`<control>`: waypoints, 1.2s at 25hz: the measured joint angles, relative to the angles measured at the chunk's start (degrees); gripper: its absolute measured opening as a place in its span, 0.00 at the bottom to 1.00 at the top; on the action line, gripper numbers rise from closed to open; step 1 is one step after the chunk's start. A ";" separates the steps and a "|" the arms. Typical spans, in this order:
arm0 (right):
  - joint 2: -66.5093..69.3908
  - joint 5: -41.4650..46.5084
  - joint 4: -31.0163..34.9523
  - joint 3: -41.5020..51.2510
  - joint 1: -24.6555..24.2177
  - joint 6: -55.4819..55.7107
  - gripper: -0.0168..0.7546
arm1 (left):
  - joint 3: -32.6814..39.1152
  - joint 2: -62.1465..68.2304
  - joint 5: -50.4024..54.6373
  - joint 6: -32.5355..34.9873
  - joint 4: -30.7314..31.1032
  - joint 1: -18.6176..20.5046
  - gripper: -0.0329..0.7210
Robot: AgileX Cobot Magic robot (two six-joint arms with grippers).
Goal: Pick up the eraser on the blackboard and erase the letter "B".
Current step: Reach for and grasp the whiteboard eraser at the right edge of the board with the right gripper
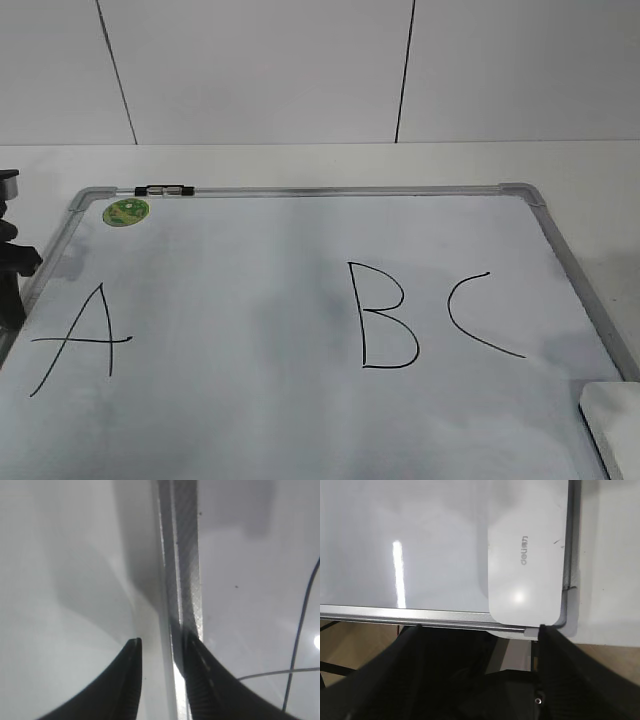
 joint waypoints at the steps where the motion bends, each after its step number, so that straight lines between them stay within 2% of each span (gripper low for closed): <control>1: 0.00 0.00 -0.14 0.00 0.00 0.00 0.76 | 0.00 0.00 0.00 0.00 0.00 0.00 0.32; 6: 0.00 -0.11 -3.07 0.00 0.00 0.00 0.76 | 0.00 0.00 0.00 0.00 -0.64 -0.13 0.12; 8: 0.31 -0.48 -4.08 0.00 0.00 0.00 0.76 | 0.00 0.00 0.10 -0.36 -1.18 -0.16 0.09; 16: 7.44 -3.42 -4.91 0.00 0.00 0.50 0.87 | 0.00 0.00 0.10 -0.70 -1.50 -0.16 0.08; 30: 24.84 -10.62 -6.10 -0.23 0.00 0.50 0.88 | 0.00 0.00 0.19 -0.70 -1.61 -0.16 0.08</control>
